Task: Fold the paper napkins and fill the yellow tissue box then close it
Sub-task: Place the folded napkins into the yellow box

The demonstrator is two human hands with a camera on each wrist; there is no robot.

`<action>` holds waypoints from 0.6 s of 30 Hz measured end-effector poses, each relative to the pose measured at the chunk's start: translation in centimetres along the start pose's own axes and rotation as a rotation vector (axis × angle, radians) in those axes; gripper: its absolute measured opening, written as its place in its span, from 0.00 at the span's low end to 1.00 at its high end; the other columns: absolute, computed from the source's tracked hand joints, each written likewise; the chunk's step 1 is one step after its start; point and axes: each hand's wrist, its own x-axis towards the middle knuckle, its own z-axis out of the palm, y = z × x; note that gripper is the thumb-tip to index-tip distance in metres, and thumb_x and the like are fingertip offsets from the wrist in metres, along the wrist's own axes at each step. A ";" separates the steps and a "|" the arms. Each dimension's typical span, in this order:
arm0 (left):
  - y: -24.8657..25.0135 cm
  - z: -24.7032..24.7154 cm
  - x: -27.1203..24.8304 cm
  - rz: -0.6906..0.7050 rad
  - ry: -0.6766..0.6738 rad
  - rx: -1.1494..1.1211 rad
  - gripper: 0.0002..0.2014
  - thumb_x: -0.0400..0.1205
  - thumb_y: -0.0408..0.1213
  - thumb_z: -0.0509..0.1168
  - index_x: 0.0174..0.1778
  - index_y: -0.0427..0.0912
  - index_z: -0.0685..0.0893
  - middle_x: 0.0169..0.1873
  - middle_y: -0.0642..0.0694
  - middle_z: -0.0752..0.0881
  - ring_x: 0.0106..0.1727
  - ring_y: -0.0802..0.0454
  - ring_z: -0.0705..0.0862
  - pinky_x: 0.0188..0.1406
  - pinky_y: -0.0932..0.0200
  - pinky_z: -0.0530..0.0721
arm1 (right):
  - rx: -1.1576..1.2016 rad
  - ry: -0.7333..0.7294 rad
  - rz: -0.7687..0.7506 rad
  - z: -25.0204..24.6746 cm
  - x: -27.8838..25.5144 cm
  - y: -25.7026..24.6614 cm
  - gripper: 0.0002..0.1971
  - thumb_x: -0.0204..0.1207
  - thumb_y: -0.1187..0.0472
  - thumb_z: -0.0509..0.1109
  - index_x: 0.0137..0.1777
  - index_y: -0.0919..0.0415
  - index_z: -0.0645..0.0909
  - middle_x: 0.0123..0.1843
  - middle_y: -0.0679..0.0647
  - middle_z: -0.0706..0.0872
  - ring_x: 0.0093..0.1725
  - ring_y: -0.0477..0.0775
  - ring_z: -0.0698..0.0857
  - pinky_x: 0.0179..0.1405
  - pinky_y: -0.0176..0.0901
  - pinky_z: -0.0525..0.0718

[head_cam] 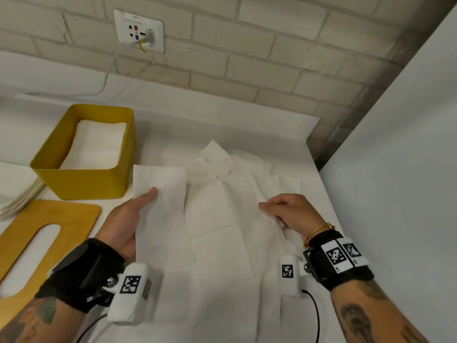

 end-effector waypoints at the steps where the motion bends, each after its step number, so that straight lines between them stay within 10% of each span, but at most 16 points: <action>1: 0.0 -0.1 0.1 0.001 0.003 0.004 0.15 0.86 0.45 0.66 0.64 0.41 0.88 0.57 0.38 0.92 0.56 0.38 0.91 0.55 0.42 0.85 | -0.026 -0.010 0.007 -0.1 0.1 0.2 0.11 0.73 0.51 0.82 0.50 0.56 0.90 0.50 0.50 0.92 0.53 0.54 0.90 0.62 0.53 0.88; 9: -0.3 -0.9 0.4 -0.038 0.012 0.007 0.20 0.85 0.48 0.68 0.69 0.42 0.86 0.61 0.37 0.91 0.64 0.34 0.88 0.65 0.37 0.83 | 0.123 0.104 -0.138 -1.3 -0.9 0.6 0.02 0.79 0.56 0.77 0.48 0.52 0.90 0.47 0.47 0.91 0.52 0.51 0.88 0.56 0.48 0.88; 18: -0.2 -0.9 0.2 -0.053 0.018 0.024 0.21 0.84 0.49 0.68 0.70 0.42 0.85 0.62 0.36 0.90 0.65 0.33 0.87 0.69 0.35 0.80 | 0.217 -0.148 -0.029 -2.6 -1.7 2.9 0.24 0.72 0.59 0.82 0.68 0.53 0.83 0.59 0.52 0.93 0.62 0.56 0.90 0.68 0.57 0.85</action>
